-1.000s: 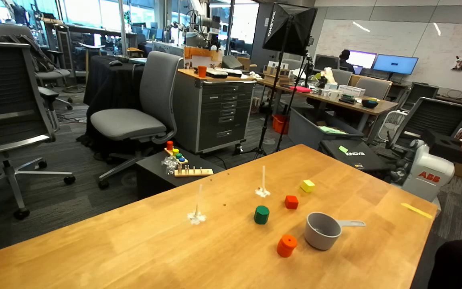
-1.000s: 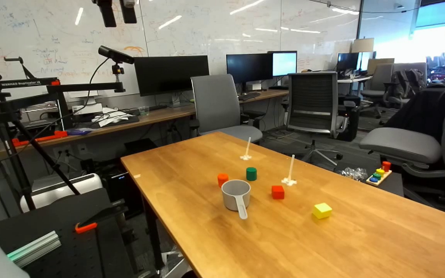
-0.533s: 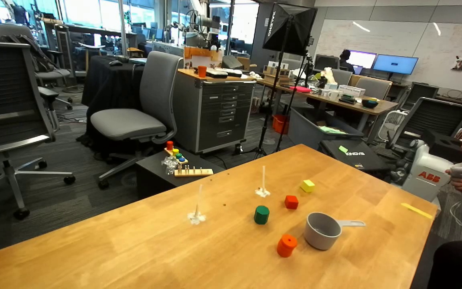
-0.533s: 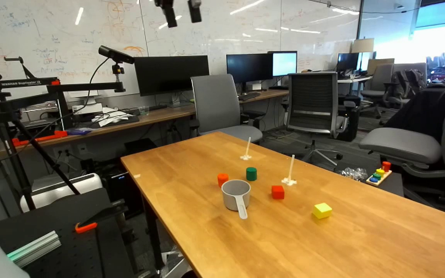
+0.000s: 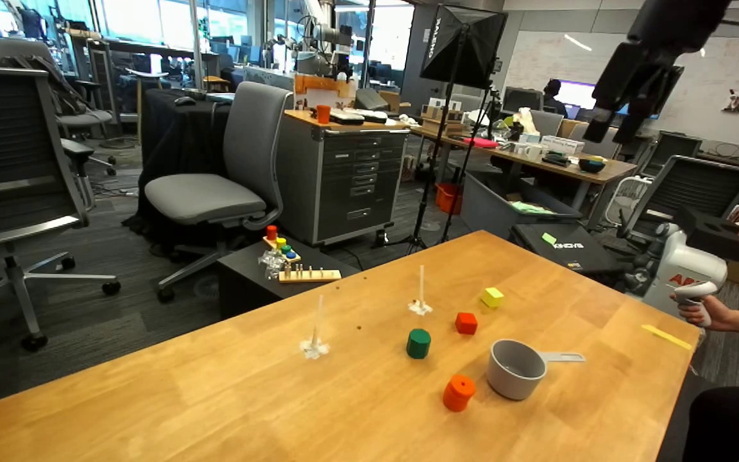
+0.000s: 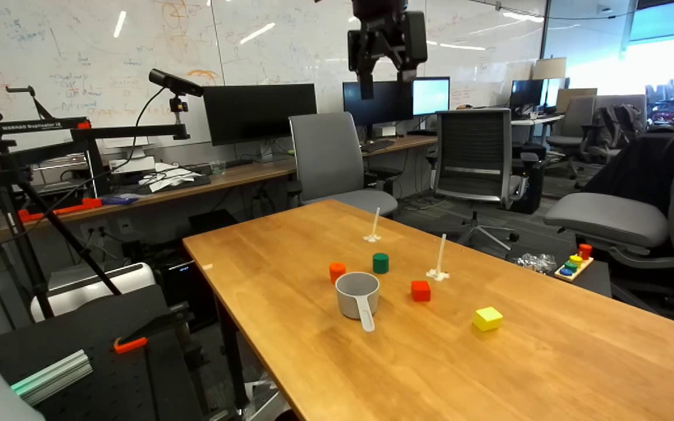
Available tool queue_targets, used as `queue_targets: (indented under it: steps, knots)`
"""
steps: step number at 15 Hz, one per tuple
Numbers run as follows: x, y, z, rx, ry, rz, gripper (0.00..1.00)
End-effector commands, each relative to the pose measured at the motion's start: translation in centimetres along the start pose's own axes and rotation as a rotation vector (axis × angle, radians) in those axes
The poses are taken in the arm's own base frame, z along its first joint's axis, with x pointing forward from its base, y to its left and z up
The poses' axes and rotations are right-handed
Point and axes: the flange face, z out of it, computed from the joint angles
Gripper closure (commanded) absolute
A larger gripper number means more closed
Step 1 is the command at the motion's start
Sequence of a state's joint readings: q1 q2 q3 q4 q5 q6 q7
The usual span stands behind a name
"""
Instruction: Place the yellow, green and orange blocks inside the measuring cup
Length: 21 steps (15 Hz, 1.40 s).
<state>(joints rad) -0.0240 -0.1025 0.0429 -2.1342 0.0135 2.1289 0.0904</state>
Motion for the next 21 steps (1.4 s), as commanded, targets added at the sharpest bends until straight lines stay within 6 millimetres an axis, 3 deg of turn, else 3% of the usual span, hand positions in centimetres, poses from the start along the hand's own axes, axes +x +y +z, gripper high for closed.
queue_targets:
  steps: [1,2,4,5,9,11,19,21]
  knots:
    - [5.4,1.4,3.2,-0.034,-0.034,0.070,0.00]
    - [6.4,2.3,4.3,-0.044,-0.047,0.097,0.00]
    - [7.4,2.8,4.7,-0.059,-0.075,0.154,0.00]
    - [5.4,2.5,5.3,-0.032,-0.064,0.107,0.00]
    - [7.0,3.0,5.9,-0.039,-0.074,0.140,0.00]
    - [8.3,3.6,8.0,-0.098,-0.087,0.175,0.00]
    - [11.4,11.8,14.3,-0.222,-0.099,0.489,0.00]
    - [12.0,12.9,16.0,-0.217,-0.127,0.590,0.00]
